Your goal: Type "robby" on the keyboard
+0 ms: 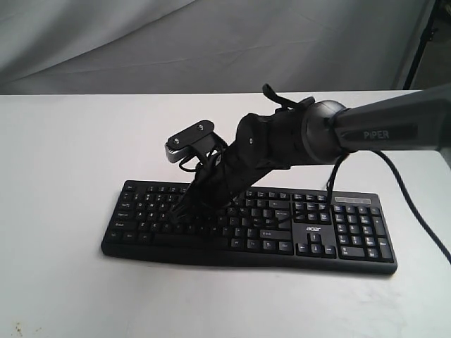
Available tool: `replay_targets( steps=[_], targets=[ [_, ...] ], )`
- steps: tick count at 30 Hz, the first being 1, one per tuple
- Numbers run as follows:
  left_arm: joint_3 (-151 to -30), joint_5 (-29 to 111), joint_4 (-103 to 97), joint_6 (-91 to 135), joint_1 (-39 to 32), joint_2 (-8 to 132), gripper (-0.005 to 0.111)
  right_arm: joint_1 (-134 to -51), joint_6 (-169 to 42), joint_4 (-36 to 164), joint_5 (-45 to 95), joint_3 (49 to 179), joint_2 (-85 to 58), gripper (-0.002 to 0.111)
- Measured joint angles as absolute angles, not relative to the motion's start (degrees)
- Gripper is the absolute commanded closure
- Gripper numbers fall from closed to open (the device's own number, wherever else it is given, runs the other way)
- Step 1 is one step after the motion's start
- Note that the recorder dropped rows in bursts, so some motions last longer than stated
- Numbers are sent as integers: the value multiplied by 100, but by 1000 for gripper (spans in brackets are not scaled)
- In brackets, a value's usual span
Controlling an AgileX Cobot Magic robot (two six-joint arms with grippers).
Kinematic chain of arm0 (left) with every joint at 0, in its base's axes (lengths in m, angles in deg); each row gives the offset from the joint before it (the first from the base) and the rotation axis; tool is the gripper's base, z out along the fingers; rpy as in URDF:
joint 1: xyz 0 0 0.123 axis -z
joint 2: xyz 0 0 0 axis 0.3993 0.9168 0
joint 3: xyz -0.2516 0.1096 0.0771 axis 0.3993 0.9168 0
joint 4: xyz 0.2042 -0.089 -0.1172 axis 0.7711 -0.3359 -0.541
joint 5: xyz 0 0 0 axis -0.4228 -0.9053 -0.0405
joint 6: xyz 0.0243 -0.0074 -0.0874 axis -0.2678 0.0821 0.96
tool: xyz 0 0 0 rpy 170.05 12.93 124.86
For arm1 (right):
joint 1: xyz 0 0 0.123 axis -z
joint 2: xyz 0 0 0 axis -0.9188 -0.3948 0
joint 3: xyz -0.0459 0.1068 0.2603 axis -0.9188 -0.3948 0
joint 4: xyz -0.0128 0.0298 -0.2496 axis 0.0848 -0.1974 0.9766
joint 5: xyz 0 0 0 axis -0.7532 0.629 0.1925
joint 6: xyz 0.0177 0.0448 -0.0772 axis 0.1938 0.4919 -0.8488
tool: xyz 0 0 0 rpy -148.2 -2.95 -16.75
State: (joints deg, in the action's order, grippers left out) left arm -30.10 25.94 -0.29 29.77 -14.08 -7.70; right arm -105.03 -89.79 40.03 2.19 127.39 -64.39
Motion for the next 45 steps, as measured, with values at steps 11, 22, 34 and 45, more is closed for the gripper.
replay_targets(
  steps=[11,22,34,45],
  targets=[
    [-3010,2594,-29,2977,-1408,-770,107,-10503,-8727,4362,26,12223,-4748,108],
    [-3010,2594,-29,2977,-1408,-770,107,-10537,-8532,4361,426,9545,-1223,108],
    [-3010,2594,-29,2977,-1408,-770,107,-10537,-8390,4335,375,8410,-438,108],
    [-3010,2594,-29,2977,-1408,-770,107,-9378,-8390,4755,1157,7419,1843,108]
  ],
)
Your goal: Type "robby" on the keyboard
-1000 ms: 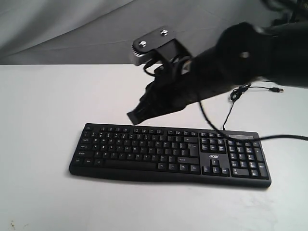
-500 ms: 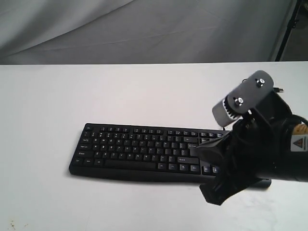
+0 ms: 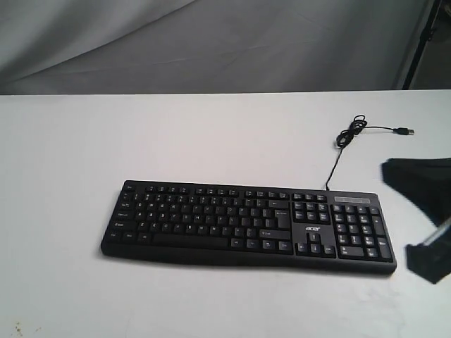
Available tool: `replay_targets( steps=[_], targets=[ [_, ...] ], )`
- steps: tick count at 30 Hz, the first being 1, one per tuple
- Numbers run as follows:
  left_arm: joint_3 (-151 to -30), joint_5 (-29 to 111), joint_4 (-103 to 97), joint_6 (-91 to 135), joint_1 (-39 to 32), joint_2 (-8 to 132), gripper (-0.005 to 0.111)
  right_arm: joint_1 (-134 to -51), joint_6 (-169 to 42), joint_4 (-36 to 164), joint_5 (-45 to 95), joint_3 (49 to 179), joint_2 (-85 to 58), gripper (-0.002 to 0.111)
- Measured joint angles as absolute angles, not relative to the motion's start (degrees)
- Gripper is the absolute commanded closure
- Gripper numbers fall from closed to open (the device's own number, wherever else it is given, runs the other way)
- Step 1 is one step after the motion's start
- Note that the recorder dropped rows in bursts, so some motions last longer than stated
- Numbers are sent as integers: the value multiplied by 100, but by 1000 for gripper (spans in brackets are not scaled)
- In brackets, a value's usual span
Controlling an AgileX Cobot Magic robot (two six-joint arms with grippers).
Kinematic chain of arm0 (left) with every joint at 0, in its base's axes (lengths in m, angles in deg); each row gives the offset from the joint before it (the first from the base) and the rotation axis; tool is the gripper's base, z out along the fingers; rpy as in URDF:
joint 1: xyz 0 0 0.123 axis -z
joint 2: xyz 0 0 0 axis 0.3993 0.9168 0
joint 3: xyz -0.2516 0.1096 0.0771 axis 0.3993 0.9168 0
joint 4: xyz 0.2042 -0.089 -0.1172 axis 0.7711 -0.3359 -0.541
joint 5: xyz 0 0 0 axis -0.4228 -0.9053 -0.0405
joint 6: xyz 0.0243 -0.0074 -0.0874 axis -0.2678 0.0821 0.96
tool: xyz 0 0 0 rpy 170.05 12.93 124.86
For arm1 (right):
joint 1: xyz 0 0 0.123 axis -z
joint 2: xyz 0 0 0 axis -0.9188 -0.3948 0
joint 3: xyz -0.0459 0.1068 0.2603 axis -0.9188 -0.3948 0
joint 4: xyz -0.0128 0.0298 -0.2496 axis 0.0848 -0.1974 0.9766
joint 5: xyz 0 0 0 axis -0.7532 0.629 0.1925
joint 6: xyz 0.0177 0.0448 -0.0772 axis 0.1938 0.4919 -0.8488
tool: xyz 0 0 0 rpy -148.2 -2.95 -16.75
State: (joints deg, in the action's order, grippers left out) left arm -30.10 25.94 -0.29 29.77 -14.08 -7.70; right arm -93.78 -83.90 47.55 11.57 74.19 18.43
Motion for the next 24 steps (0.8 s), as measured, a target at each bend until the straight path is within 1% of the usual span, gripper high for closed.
replay_targets(
  steps=[6,10,14,20,24],
  targets=[
    [-3010,2594,-29,2977,-1408,-770,107,-7761,-8390,4769,987,6609,3455,108],
    [-3010,2594,-29,2977,-1408,-770,107,-7066,-8390,4769,906,6180,4464,108],
    [-3010,2594,-29,2977,-1408,-770,107,-6845,-8377,4769,898,5718,5089,108],
    [-3010,2594,-29,2977,-1408,-770,107,-6845,-7991,4756,1066,5044,5163,108],
    [-3010,2594,-29,2977,-1408,-770,107,-6845,-7917,4708,1157,4949,5163,108]
  ],
)
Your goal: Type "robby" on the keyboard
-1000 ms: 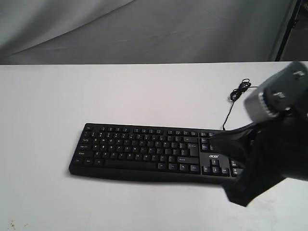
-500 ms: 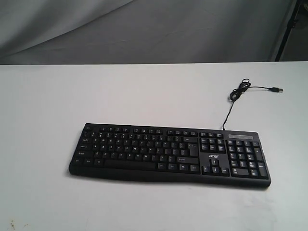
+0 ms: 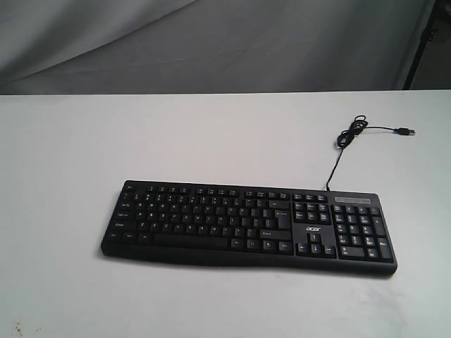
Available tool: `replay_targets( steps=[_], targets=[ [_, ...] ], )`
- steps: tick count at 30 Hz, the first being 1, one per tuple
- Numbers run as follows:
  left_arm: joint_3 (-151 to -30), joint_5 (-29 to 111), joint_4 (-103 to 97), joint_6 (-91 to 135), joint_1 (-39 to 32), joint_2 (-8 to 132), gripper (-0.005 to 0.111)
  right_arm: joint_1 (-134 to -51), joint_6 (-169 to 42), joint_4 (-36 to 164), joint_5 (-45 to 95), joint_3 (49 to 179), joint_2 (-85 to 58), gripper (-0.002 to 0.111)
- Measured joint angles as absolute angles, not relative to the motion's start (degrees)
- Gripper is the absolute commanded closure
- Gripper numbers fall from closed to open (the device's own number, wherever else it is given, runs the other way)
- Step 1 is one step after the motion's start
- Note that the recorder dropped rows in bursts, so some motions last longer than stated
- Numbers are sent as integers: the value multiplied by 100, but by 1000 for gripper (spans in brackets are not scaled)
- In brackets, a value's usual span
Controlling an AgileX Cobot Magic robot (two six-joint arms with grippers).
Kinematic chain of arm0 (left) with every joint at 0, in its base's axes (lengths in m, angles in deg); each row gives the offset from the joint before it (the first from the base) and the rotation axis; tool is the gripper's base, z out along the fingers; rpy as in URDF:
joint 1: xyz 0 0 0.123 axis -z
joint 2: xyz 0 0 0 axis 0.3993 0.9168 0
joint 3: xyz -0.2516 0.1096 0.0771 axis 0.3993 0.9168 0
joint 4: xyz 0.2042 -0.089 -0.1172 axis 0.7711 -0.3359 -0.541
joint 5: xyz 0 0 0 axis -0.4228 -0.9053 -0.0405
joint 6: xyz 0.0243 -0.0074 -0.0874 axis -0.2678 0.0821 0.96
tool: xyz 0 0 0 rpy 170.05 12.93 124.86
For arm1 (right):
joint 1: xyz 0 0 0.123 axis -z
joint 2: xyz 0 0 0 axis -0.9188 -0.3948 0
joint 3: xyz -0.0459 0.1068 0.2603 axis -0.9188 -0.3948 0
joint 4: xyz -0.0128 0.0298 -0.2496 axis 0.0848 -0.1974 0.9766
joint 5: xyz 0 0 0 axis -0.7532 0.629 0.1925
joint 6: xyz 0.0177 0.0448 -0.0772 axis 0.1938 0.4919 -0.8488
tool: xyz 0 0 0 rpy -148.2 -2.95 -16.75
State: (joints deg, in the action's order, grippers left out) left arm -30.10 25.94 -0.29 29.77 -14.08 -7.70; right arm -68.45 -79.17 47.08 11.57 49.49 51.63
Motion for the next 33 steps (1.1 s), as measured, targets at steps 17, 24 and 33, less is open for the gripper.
replay_targets(
  steps=[17,24,33],
  targets=[
    [-3010,2594,-29,2977,-1408,-770,107,-6845,-7895,4640,1157,4949,5163,108],
    [-3010,2594,-29,2977,-1408,-770,107,-6845,-7895,4640,1157,4949,5163,108],
    [-3010,2594,-29,2977,-1408,-770,107,-6845,-7895,4640,1157,4949,5163,108]
  ],
)
